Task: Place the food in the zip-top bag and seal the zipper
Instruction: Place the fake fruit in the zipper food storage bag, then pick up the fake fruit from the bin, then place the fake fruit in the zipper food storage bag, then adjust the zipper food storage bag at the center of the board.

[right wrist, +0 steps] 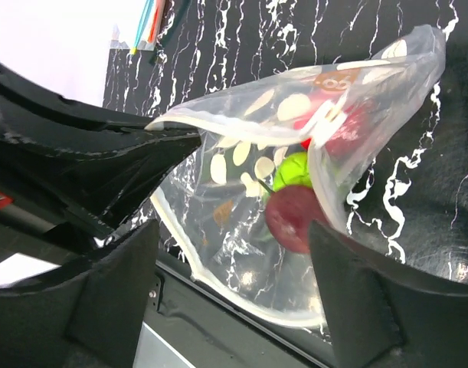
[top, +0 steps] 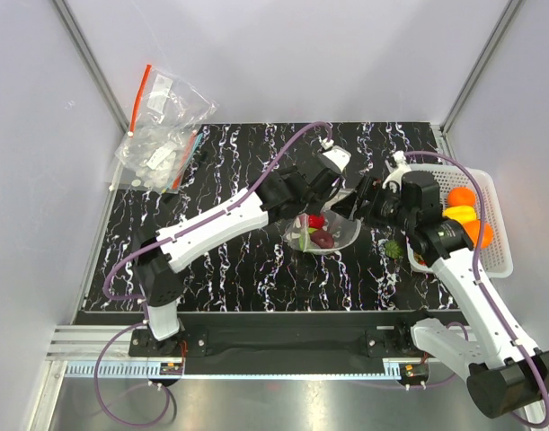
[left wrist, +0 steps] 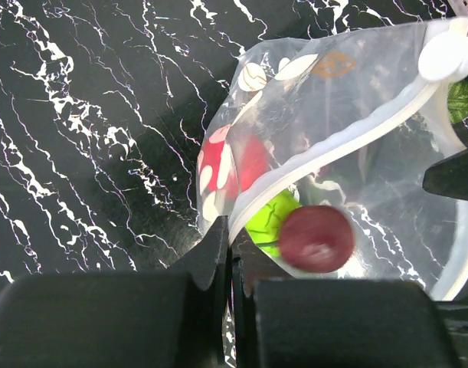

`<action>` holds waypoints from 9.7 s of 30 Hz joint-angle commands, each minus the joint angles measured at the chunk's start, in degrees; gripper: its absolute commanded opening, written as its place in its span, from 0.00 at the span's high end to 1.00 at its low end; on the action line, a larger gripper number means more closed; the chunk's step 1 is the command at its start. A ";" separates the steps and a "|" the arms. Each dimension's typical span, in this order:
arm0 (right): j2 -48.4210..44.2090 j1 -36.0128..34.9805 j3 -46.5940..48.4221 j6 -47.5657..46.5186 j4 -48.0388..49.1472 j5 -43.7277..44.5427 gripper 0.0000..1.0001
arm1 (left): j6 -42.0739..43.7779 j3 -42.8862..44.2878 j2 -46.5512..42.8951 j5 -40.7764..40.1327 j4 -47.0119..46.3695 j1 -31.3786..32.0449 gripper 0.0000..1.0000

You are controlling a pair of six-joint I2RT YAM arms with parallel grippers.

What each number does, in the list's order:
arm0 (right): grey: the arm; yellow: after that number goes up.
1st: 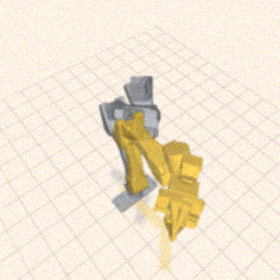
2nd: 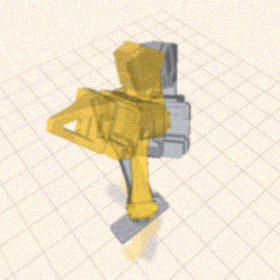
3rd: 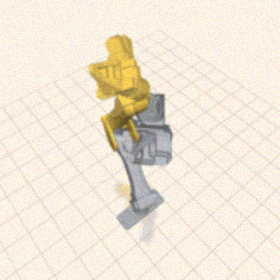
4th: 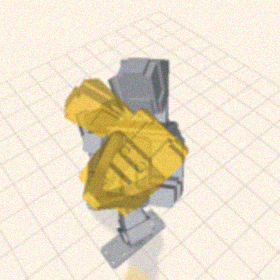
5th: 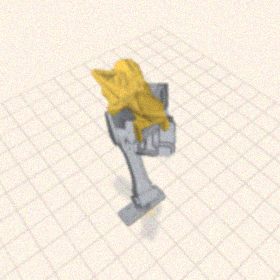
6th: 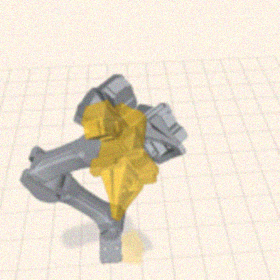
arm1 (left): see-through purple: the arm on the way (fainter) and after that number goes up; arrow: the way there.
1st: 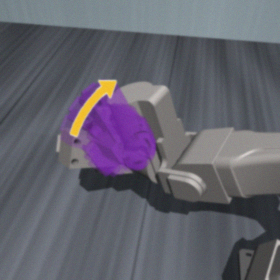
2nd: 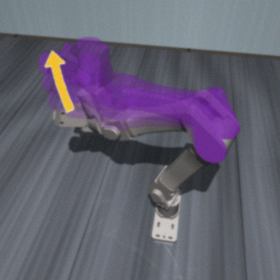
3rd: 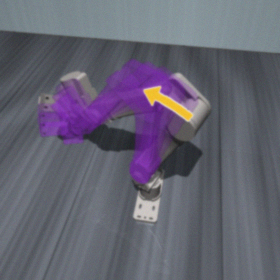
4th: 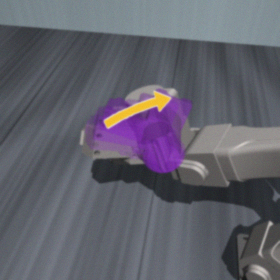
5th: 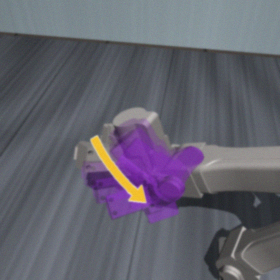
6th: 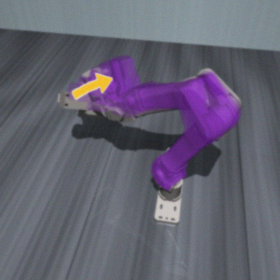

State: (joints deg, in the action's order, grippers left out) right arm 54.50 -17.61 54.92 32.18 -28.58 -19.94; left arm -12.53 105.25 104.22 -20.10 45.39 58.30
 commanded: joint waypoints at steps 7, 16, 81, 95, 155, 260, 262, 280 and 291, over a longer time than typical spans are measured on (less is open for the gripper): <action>-1.32 -0.50 6.96 -2.04 -8.05 2.36 0.32 | 0.06 -0.40 -3.24 -0.55 -1.62 0.14 0.98; -3.70 -0.41 4.15 -2.57 -12.30 7.55 0.36 | -0.12 -0.84 -3.85 -0.82 -1.62 0.14 0.98; 21.10 29.91 -1.48 20.91 -18.27 52.29 0.21 | 3.75 -8.84 -8.42 0.68 -5.66 0.06 0.98; -5.18 29.91 1.95 -2.79 -10.04 26.49 0.43 | 2.69 -6.29 -6.05 1.20 -5.66 0.14 0.98; -2.46 0.20 -1.48 -3.36 3.36 2.46 0.12 | 3.39 -4.71 -4.29 4.89 -7.95 -0.56 0.98; 3.95 -13.07 10.56 -0.28 -18.86 18.00 0.48 | 0.67 -2.09 -7.38 17.11 6.37 -5.39 1.00; 1.85 -13.07 11.35 -0.11 -22.11 22.12 0.44 | 1.11 2.47 -5.10 15.71 10.14 -5.39 1.00; 2.80 23.84 8.64 -3.54 -18.03 21.51 0.40 | 0.14 -8.92 -12.11 16.49 1.38 -6.89 0.99; 12.64 25.86 0.82 4.37 -7.11 39.36 0.00 | 1.02 -11.73 -14.04 17.11 0.14 -6.89 0.98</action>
State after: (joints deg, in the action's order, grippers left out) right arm 66.63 7.31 57.21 33.52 -41.23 12.16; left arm -12.03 94.24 93.36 -3.40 47.86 51.51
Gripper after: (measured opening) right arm 0.978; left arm 0.017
